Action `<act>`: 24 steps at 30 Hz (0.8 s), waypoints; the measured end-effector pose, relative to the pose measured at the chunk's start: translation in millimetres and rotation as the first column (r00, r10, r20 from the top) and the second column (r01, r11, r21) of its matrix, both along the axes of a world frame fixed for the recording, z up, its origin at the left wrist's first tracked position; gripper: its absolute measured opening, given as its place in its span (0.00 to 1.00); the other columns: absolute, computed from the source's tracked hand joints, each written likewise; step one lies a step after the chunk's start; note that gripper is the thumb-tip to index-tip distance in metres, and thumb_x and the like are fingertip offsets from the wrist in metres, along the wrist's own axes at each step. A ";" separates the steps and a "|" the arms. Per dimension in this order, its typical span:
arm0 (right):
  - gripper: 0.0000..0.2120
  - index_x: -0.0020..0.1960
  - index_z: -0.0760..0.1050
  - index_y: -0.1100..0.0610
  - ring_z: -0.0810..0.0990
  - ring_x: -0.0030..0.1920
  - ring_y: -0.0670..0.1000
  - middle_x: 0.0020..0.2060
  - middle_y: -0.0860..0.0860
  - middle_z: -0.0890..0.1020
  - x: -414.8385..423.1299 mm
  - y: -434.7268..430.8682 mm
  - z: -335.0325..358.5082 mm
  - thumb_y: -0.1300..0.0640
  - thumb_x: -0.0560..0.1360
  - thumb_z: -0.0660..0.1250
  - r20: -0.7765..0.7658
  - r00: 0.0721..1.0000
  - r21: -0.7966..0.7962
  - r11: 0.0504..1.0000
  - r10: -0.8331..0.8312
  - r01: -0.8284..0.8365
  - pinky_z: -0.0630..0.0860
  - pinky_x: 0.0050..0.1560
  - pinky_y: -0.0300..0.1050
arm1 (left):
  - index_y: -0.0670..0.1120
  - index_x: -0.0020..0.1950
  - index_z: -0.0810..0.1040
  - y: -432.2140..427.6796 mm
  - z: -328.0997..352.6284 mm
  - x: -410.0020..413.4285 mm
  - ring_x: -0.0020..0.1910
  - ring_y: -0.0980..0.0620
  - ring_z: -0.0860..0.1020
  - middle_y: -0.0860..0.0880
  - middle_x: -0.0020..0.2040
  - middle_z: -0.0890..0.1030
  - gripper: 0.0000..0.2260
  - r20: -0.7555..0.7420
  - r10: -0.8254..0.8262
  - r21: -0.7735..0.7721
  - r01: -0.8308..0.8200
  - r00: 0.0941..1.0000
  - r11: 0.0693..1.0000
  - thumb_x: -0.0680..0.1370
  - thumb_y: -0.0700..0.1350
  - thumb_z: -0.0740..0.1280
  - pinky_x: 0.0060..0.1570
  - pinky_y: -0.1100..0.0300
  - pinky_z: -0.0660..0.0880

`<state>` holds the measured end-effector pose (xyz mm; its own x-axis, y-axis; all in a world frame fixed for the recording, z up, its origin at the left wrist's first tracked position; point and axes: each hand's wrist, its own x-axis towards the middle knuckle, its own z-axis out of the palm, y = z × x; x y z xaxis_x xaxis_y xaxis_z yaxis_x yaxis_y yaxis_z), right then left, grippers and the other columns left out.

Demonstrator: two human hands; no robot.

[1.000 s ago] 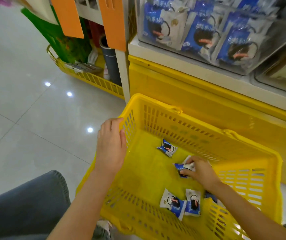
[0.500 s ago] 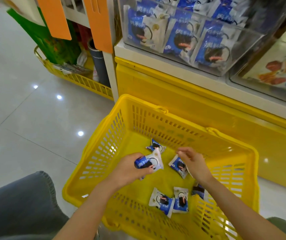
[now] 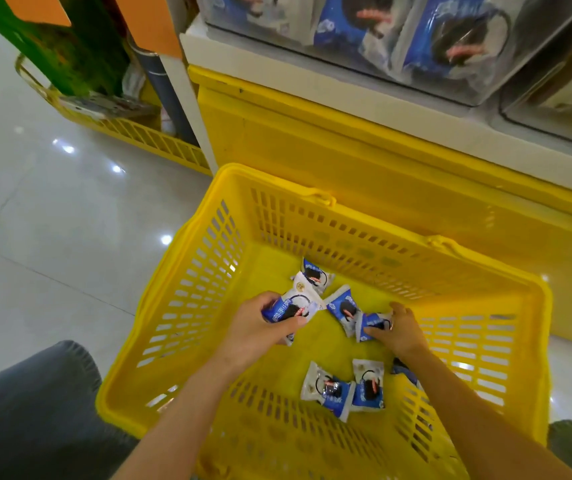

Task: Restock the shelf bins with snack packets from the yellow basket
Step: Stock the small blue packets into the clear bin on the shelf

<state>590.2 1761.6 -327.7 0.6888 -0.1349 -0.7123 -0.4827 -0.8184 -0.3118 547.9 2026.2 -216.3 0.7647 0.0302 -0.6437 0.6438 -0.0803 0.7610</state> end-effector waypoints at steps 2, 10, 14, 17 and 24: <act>0.38 0.70 0.63 0.59 0.70 0.65 0.59 0.67 0.58 0.68 -2.4 3.5 -3.4 0.48 0.67 0.76 -0.025 0.998 -0.025 0.998 0.057 -0.058 0.71 0.58 0.51 | 0.46 0.44 0.77 -0.4 -1.4 0.5 0.35 0.55 0.81 0.48 0.40 0.81 0.07 0.001 0.013 -0.011 -0.013 1.000 1.000 0.70 0.41 0.74 0.35 0.61 0.79; 0.30 0.63 0.70 0.59 0.75 0.51 0.53 0.57 0.56 0.77 -7.3 12.9 20.6 0.41 0.70 0.70 0.022 0.976 -0.081 0.973 0.219 -0.216 0.69 0.44 0.42 | 0.46 0.42 0.77 0.8 9.8 -0.8 0.29 0.54 0.81 0.49 0.38 0.82 0.07 0.018 0.064 0.029 -0.065 0.998 0.997 0.70 0.41 0.74 0.32 0.62 0.78; 0.22 0.63 0.71 0.61 0.74 0.47 0.50 0.58 0.57 0.78 1.5 21.0 55.2 0.49 0.74 0.68 0.091 0.980 0.112 0.976 0.177 -0.187 0.68 0.43 0.40 | 0.43 0.42 0.77 0.2 26.4 -1.7 0.32 0.51 0.82 0.45 0.39 0.82 0.07 0.046 0.103 0.025 -0.104 0.994 0.994 0.69 0.40 0.75 0.37 0.55 0.81; 0.19 0.63 0.71 0.58 0.77 0.51 0.51 0.58 0.56 0.78 9.2 30.0 90.2 0.50 0.75 0.67 0.175 0.952 0.156 0.947 0.253 -0.280 0.71 0.40 0.35 | 0.42 0.43 0.77 2.7 43.5 -1.6 0.38 0.49 0.82 0.43 0.42 0.81 0.07 0.078 0.120 0.023 -0.122 0.990 0.992 0.70 0.39 0.74 0.41 0.52 0.81; 0.18 0.62 0.68 0.55 0.77 0.49 0.47 0.57 0.52 0.77 33.0 60.2 200.1 0.51 0.75 0.67 0.496 0.852 0.251 0.913 0.166 -0.323 0.69 0.37 0.33 | 0.42 0.45 0.75 14.0 103.1 14.3 0.36 0.51 0.81 0.44 0.43 0.79 0.01 0.216 0.162 0.008 -0.168 0.963 0.986 0.76 0.38 0.67 0.36 0.59 0.80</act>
<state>623.2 1821.8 -127.5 0.9236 0.2573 -0.2841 -0.0186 -0.7102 -0.7038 562.1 2040.2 -113.2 0.8672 0.1824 -0.4633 0.4725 -0.0082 0.8813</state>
